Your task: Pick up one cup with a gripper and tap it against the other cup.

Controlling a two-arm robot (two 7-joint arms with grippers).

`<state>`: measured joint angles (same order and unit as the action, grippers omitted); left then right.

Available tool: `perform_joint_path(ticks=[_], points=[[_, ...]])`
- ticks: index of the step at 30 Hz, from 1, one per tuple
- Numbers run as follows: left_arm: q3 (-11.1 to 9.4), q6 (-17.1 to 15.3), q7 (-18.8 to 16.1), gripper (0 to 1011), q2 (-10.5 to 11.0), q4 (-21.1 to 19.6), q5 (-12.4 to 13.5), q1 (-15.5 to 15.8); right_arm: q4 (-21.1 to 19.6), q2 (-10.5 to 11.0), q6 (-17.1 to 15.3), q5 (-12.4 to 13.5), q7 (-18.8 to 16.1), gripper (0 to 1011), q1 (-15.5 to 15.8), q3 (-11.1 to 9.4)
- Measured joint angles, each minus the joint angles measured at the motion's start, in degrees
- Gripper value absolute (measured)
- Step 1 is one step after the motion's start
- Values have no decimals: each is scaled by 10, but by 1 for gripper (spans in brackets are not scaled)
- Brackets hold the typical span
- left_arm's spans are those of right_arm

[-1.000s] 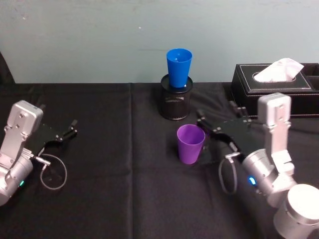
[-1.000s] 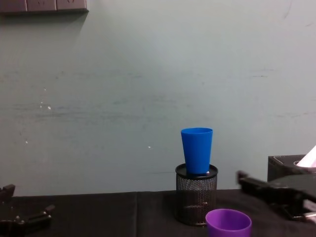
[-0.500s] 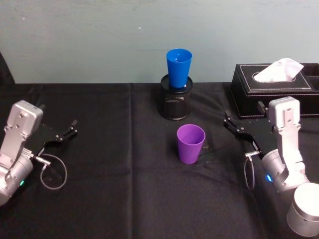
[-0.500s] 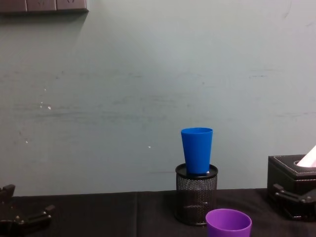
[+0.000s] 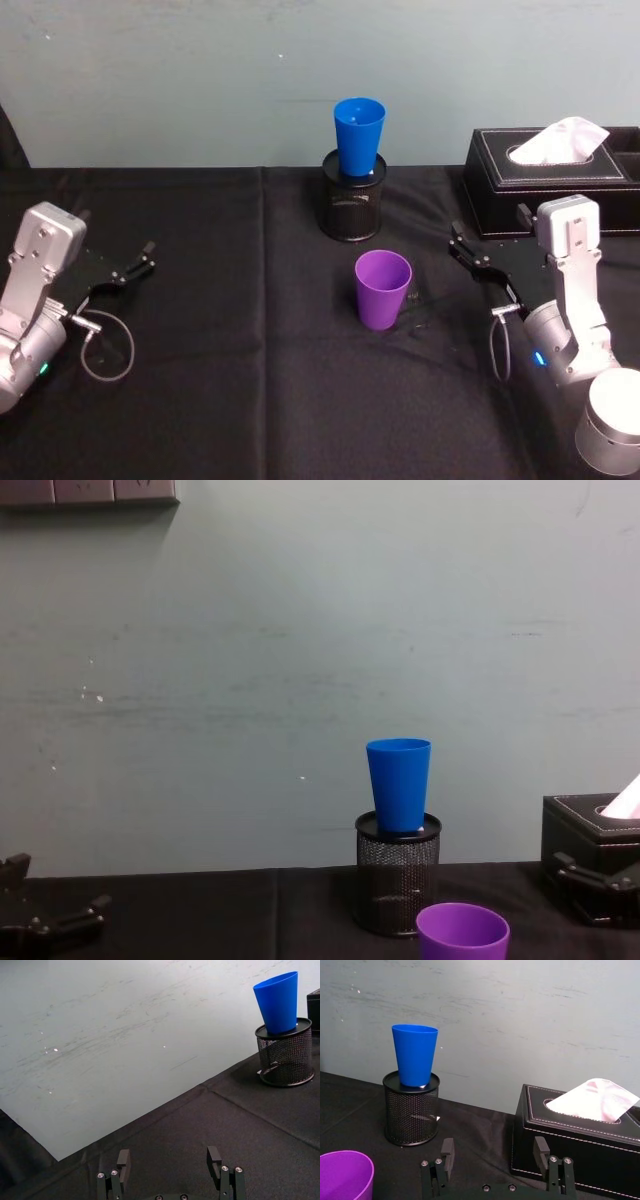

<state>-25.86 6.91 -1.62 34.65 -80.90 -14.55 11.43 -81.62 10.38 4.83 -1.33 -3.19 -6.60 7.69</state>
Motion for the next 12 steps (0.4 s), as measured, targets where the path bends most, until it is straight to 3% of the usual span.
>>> perform_joint_path(ticks=[12], points=[[0, 0, 0, 1000, 0, 0, 0, 0, -1, 1, 0, 2, -2, 1003, 0, 0]])
